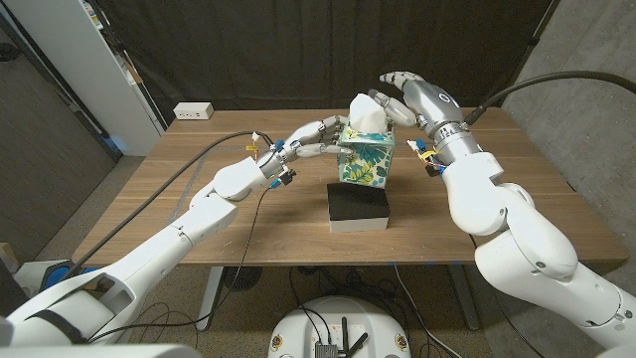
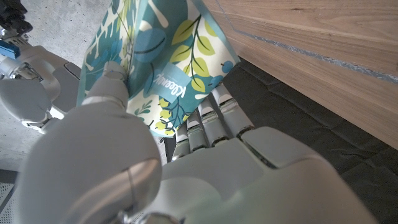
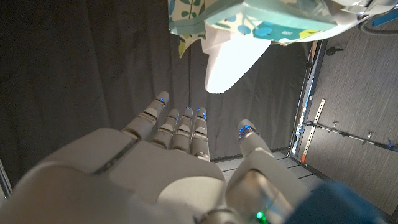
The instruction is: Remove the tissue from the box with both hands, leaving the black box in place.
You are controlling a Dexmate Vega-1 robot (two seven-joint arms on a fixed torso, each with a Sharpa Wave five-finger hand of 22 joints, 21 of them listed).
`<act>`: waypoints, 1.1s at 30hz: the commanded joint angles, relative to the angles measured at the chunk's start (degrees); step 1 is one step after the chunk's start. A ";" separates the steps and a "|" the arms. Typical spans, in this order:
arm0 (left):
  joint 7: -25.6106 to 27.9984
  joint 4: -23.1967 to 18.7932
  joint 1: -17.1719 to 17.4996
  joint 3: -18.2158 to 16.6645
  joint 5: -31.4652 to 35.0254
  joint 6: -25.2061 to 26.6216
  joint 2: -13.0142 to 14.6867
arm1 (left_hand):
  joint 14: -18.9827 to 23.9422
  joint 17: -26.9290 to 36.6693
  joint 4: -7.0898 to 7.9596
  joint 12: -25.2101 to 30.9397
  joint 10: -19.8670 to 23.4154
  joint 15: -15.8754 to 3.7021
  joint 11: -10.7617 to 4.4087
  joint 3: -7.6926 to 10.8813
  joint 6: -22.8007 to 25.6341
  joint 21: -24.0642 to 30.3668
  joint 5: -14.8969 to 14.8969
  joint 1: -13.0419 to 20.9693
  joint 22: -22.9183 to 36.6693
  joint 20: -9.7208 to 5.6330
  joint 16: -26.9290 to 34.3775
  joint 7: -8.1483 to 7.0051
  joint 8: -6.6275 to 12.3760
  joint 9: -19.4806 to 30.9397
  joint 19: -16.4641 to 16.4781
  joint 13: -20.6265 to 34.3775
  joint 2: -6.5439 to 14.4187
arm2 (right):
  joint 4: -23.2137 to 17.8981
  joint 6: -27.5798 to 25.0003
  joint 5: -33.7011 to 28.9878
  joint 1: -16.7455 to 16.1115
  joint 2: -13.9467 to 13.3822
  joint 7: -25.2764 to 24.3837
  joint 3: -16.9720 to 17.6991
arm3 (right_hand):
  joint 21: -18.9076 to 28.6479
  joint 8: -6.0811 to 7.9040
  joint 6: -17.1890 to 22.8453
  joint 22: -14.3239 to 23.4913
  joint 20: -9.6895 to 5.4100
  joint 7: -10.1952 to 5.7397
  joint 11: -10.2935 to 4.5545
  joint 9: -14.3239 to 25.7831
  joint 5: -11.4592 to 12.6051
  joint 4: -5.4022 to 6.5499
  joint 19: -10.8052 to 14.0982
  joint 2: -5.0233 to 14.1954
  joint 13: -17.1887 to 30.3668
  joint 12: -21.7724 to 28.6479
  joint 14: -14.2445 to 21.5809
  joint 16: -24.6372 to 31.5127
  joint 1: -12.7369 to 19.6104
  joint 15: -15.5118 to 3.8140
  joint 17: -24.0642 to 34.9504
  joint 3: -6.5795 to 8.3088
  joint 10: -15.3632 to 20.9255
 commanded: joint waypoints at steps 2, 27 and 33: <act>-0.04 -0.25 0.35 -0.26 -0.19 -0.28 0.31 | 0.19 0.14 0.12 -0.15 0.41 -9.12 0.02 0.58 -0.43 0.22 0.33 -0.22 0.18 -5.20 -0.03 -0.05 0.21 -0.01 2.07 0.20 0.20 | 1.01 -1.82 -2.68 2.91 1.55 4.45 -2.87 | -0.30 0.62 1.26 0.22 0.02 -0.15 -0.10 0.26 0.81 -1.22 0.11 1.36 0.08 0.06 0.46 -0.18 1.90 -2.73 -0.21 0.80 0.09; -0.43 0.44 -0.30 -0.14 -0.37 -0.03 -0.02 | 0.06 0.15 0.27 -0.25 0.21 -8.89 0.22 0.92 -0.60 0.07 0.34 -0.82 0.19 -4.98 -0.07 0.24 0.32 0.03 1.96 0.32 0.49 | 2.48 -3.47 -6.01 5.04 3.14 9.06 -5.14 | -0.37 4.65 12.92 0.20 -0.99 0.94 -0.93 2.20 1.71 -5.31 0.19 1.96 0.03 0.22 0.96 -0.62 9.13 -3.83 -0.87 4.19 0.68; -0.52 0.48 -0.39 -0.02 -0.58 0.27 -0.15 | -0.14 0.20 0.41 -0.29 0.10 -8.65 0.67 1.10 -0.90 -0.02 0.35 -1.14 0.20 -4.80 -0.10 0.49 0.26 0.06 1.78 0.37 0.83 | 2.29 -5.48 -7.19 5.97 3.74 11.74 -5.84 | -0.21 7.79 17.48 0.21 0.44 0.57 -1.22 4.33 1.82 -6.08 1.07 1.99 0.20 0.26 1.41 -0.48 12.31 -4.22 -0.74 5.00 1.45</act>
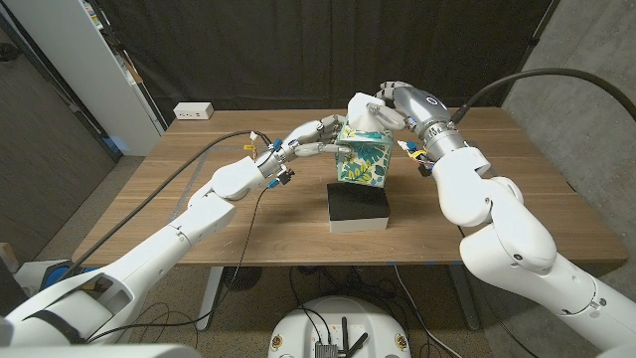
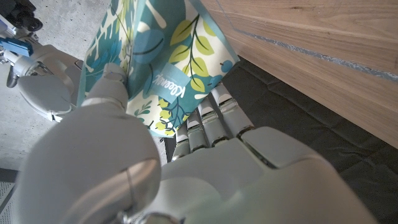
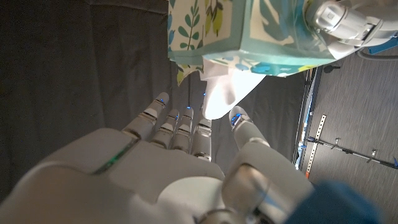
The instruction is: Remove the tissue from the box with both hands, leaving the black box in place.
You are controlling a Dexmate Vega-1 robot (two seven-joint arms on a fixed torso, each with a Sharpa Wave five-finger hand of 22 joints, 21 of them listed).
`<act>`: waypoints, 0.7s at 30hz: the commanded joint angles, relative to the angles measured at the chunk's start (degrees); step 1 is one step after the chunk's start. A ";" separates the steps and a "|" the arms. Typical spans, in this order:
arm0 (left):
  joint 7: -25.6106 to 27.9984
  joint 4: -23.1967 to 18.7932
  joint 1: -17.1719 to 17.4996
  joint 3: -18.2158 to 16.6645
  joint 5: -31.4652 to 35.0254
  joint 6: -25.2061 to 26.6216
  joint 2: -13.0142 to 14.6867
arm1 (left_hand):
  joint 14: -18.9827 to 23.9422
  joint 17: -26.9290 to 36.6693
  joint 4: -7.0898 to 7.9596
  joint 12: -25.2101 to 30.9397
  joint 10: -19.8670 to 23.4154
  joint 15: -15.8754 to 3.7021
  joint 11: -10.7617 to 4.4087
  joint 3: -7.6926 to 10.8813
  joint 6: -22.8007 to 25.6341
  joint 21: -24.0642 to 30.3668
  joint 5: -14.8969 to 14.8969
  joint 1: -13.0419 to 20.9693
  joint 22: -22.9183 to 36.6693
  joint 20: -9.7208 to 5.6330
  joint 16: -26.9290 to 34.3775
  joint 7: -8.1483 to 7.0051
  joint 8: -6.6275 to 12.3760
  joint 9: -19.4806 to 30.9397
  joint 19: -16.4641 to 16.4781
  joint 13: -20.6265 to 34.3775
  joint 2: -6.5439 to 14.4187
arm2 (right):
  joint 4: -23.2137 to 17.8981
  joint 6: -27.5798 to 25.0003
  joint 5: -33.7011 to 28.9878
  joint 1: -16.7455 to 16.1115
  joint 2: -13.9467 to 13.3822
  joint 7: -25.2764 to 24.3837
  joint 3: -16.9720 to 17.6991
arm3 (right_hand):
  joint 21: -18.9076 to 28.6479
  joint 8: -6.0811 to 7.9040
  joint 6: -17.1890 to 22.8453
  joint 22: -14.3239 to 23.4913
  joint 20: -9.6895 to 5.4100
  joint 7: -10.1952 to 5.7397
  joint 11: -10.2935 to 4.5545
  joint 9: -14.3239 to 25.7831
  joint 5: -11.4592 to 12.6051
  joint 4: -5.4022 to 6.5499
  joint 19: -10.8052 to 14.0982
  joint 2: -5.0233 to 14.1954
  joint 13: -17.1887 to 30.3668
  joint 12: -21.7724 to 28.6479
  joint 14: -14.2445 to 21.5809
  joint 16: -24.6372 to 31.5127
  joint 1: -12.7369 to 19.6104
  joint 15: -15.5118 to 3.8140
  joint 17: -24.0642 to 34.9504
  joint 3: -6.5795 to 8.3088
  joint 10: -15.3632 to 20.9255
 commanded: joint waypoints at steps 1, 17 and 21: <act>0.08 0.24 -0.24 0.23 -0.01 0.44 -0.29 | -0.13 0.21 0.27 -0.29 0.12 -8.66 0.68 0.64 -0.59 0.14 0.41 -0.32 0.21 -4.70 -0.10 0.17 0.28 0.06 1.70 0.10 0.64 | 0.21 -2.30 -2.37 1.46 1.02 3.49 -1.46 | 0.16 2.62 3.06 0.21 0.04 -0.73 -0.63 1.89 0.58 -0.92 0.27 0.08 0.28 0.41 0.89 0.06 3.35 -4.35 0.22 0.86 1.30; 0.49 -0.48 0.09 0.30 0.33 0.80 -0.18 | -0.10 0.13 0.22 -0.26 0.14 -8.64 0.59 1.03 -0.53 0.12 0.37 -1.09 0.22 -4.74 -0.12 0.22 0.40 0.10 1.81 0.21 0.84 | 3.05 1.59 -15.01 -1.67 4.18 0.05 -3.62 | 0.83 14.01 8.16 0.21 -3.73 -3.38 -2.92 11.00 -0.81 -2.17 4.26 -1.44 0.92 0.92 4.78 0.94 19.91 -6.21 0.20 1.74 6.13; 0.49 -0.62 0.14 0.32 0.28 0.90 -0.16 | -0.09 0.10 0.17 -0.26 0.14 -8.65 0.59 1.12 -0.53 0.12 0.38 -1.13 0.22 -4.73 -0.13 0.22 0.42 0.11 1.82 0.23 0.86 | 4.42 3.26 -18.90 -3.02 5.68 -1.31 -3.74 | 0.91 15.48 8.43 0.24 -4.82 -4.36 -3.38 12.22 -1.52 -1.86 4.86 -1.61 1.04 0.89 5.28 1.12 21.56 -7.03 0.33 0.54 6.57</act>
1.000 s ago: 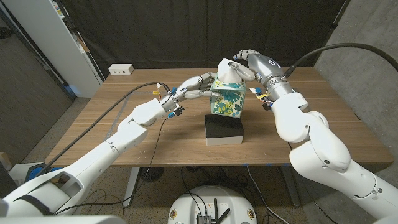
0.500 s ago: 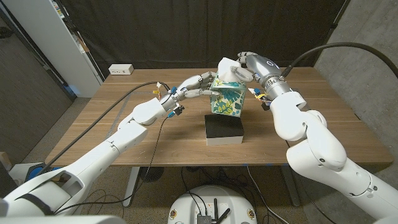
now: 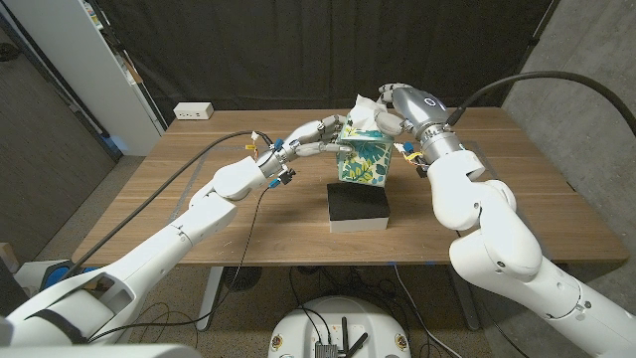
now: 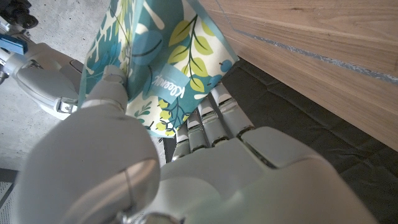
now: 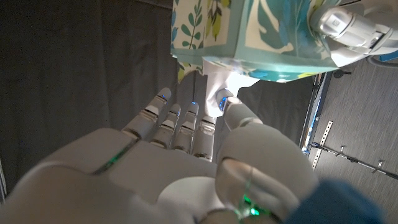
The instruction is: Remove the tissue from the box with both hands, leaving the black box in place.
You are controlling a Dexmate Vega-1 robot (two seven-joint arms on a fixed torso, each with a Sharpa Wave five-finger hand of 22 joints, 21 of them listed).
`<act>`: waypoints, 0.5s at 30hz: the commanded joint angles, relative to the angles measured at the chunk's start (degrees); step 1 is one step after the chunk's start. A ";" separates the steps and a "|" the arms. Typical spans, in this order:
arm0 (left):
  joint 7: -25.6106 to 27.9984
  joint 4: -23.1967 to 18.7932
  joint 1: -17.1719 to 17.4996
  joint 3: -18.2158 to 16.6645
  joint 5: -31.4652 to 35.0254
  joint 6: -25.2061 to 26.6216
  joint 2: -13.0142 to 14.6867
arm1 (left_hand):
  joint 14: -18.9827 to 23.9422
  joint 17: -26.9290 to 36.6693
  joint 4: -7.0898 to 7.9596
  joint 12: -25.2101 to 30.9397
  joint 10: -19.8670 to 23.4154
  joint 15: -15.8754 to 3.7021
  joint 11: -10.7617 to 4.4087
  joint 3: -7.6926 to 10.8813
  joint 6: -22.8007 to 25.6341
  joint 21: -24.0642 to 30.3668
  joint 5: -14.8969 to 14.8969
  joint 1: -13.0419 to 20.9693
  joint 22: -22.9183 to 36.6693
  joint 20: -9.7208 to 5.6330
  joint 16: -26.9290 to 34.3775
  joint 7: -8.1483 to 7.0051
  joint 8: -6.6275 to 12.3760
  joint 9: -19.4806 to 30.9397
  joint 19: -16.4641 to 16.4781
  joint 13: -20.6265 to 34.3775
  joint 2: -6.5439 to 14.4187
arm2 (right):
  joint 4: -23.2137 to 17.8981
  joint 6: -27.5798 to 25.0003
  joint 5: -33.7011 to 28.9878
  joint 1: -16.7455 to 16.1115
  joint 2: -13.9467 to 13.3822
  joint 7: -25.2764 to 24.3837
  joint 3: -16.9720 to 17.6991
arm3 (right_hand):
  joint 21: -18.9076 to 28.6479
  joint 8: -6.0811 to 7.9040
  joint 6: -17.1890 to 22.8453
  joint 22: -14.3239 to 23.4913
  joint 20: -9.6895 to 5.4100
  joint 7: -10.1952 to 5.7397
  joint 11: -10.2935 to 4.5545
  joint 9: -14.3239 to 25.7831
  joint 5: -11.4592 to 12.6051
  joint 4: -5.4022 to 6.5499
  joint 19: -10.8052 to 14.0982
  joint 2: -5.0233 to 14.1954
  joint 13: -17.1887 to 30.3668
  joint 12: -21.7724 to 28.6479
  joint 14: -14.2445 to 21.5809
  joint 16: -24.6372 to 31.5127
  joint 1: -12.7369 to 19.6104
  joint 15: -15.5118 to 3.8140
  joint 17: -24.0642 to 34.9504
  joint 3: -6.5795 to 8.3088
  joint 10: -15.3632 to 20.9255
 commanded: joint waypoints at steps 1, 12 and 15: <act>0.34 -0.67 0.33 0.09 0.32 0.28 0.08 | -0.02 0.08 -0.12 0.02 0.41 -8.73 0.31 0.39 -0.23 0.44 0.49 -0.03 0.24 -4.38 -0.12 -0.09 0.22 0.11 1.49 0.24 0.37 | 3.14 4.59 -11.50 -3.42 3.59 -3.84 -0.66 | 0.52 1.53 0.39 0.25 -3.74 -0.95 -0.59 1.33 -0.42 0.23 1.08 -0.02 0.19 0.43 0.82 0.31 1.78 -6.94 0.30 -1.17 0.79; 0.04 -0.79 0.31 0.13 0.07 0.34 0.18 | -0.05 0.04 -0.23 0.02 0.39 -8.70 0.40 0.69 -0.28 0.40 0.48 -0.26 0.25 -4.33 -0.14 0.03 0.22 0.08 1.47 0.30 0.44 | 9.46 14.93 -14.03 -8.15 5.79 -22.70 2.29 | 0.73 3.91 2.44 0.32 -5.70 -3.82 -3.19 2.03 -0.16 0.53 2.57 -1.12 0.32 0.41 2.18 0.70 4.63 -9.87 0.46 -4.76 1.72; -0.10 -0.70 0.26 0.12 0.01 0.26 0.23 | -0.01 0.03 -0.26 0.02 0.40 -8.71 0.36 0.78 -0.27 0.40 0.46 -0.39 0.25 -4.36 -0.13 -0.04 0.25 0.09 1.50 0.33 0.41 | 11.77 17.24 -15.39 -8.22 6.22 -27.85 2.54 | 0.70 4.28 3.00 0.34 -6.13 -4.65 -3.66 1.84 -0.02 0.65 2.76 -1.34 0.33 0.37 2.35 0.73 5.28 -10.21 0.54 -5.81 1.86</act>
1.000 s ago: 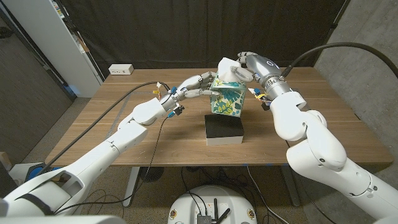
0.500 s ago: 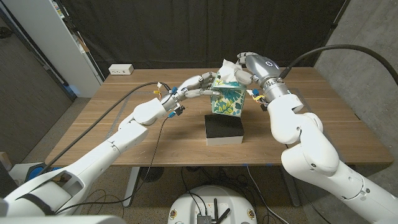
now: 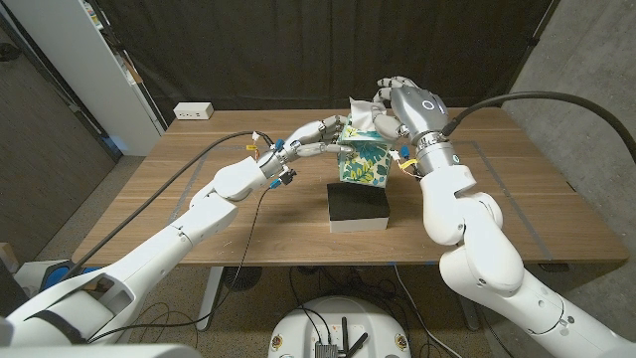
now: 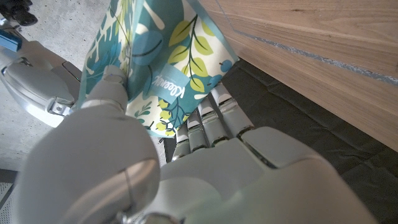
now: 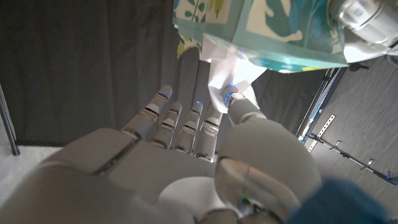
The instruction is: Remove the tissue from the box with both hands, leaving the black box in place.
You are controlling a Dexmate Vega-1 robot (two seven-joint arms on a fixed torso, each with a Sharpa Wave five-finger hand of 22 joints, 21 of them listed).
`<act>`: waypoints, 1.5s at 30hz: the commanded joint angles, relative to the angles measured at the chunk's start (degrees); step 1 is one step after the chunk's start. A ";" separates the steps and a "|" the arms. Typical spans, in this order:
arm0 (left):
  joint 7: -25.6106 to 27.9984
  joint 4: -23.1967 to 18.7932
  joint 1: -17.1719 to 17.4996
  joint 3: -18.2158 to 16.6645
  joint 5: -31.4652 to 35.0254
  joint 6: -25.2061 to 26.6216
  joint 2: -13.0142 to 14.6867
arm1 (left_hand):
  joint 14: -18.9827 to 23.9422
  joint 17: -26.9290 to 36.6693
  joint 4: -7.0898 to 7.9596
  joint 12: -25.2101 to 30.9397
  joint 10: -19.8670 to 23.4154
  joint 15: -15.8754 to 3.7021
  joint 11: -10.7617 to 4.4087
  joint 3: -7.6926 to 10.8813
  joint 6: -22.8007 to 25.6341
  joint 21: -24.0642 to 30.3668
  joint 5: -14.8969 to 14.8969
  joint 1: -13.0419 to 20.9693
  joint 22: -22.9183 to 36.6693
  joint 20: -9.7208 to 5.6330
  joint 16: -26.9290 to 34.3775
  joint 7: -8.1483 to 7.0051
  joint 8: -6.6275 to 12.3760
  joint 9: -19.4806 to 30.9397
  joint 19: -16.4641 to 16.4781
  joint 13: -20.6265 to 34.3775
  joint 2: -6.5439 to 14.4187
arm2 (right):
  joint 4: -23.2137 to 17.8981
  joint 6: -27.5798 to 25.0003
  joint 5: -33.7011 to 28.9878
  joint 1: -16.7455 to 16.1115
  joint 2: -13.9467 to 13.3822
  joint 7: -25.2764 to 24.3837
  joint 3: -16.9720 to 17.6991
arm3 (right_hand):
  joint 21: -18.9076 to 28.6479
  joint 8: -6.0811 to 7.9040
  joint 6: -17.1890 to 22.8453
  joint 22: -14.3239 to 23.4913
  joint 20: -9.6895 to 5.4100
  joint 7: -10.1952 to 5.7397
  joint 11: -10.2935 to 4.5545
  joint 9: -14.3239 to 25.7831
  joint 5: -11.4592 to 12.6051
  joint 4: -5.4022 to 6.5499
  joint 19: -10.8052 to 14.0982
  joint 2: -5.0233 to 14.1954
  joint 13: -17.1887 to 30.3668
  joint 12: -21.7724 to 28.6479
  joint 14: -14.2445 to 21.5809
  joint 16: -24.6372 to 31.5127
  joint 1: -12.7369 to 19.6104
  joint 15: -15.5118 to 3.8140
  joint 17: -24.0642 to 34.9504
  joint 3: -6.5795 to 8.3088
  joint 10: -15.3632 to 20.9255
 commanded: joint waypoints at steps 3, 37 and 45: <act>-0.34 0.01 0.00 0.01 -0.23 -0.14 0.15 | 0.06 0.15 -0.05 0.06 0.22 -8.82 -0.14 0.58 -0.09 0.45 0.27 -0.19 0.21 -4.49 -0.11 -0.21 0.33 0.08 1.64 0.35 0.34 | 8.91 12.79 -8.14 -2.95 2.98 -25.25 1.69 | 0.35 0.85 1.07 0.35 -6.55 -1.77 -1.42 -0.21 0.30 0.20 0.83 -0.35 0.08 0.32 0.68 0.20 1.68 -10.67 0.35 -1.74 0.47; -3.13 2.41 -2.55 0.42 -1.29 0.03 -0.08 | -0.07 0.12 -0.12 -0.01 0.04 -8.67 0.11 1.21 -0.43 0.34 0.28 -0.73 0.21 -4.35 -0.19 0.02 0.28 0.06 1.46 0.46 0.43 | 20.78 17.52 -7.32 5.26 8.50 -47.05 1.73 | 0.09 1.57 0.90 0.40 -8.34 -2.55 -3.16 -1.43 1.10 1.04 1.23 0.40 0.02 0.24 1.40 0.27 4.82 -11.02 0.93 -6.44 1.56; -3.69 2.26 -3.29 0.52 -1.30 0.89 0.14 | -0.06 0.10 -0.20 0.00 0.06 -8.69 0.15 1.34 -0.37 0.35 0.28 -0.75 0.21 -4.39 -0.19 0.02 0.32 0.07 1.50 0.48 0.39 | 22.87 18.41 -5.19 7.74 9.02 -49.95 1.78 | 0.09 1.75 0.91 0.41 -8.38 -2.50 -3.20 -1.60 1.18 1.16 1.37 0.56 0.02 0.15 1.41 0.22 5.21 -11.04 1.01 -7.16 1.58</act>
